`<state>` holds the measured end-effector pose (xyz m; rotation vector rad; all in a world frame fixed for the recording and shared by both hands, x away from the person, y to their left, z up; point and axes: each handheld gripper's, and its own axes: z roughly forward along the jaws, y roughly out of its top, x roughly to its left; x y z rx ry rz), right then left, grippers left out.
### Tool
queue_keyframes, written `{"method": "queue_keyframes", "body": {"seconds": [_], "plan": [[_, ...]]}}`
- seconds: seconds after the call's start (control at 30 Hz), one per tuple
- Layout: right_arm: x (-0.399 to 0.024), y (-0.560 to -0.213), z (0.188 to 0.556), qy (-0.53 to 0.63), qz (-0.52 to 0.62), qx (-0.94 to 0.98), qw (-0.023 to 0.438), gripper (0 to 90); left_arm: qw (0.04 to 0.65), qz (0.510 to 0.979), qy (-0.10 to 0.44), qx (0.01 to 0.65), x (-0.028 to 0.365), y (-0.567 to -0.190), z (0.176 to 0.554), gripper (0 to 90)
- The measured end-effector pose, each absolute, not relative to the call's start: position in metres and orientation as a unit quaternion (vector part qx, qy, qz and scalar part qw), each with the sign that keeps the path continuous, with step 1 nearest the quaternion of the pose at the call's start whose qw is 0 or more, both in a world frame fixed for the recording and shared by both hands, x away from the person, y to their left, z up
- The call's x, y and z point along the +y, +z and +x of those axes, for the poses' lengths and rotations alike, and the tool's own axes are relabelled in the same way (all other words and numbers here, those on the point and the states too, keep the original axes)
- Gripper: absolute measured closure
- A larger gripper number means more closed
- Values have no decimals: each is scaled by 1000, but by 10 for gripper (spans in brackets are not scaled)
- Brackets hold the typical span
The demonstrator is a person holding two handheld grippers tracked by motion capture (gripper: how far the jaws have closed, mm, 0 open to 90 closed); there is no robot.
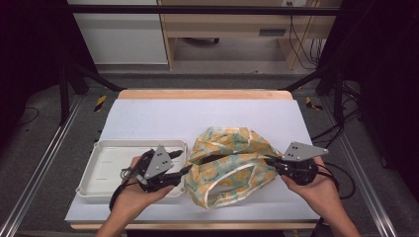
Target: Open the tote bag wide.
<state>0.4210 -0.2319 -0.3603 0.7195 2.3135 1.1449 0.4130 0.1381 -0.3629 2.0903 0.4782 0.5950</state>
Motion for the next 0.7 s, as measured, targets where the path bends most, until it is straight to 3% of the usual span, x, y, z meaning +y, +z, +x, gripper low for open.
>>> {"method": "queue_keyframes", "body": {"seconds": [0.37,0.7], "plan": [[-228,-355,415,425,251,838,233,900,405,884,178,153,74,-388,429,297],[-225,-349,406,433,235,839,232,900,394,889,168,163,52,-398,444,217]]}}
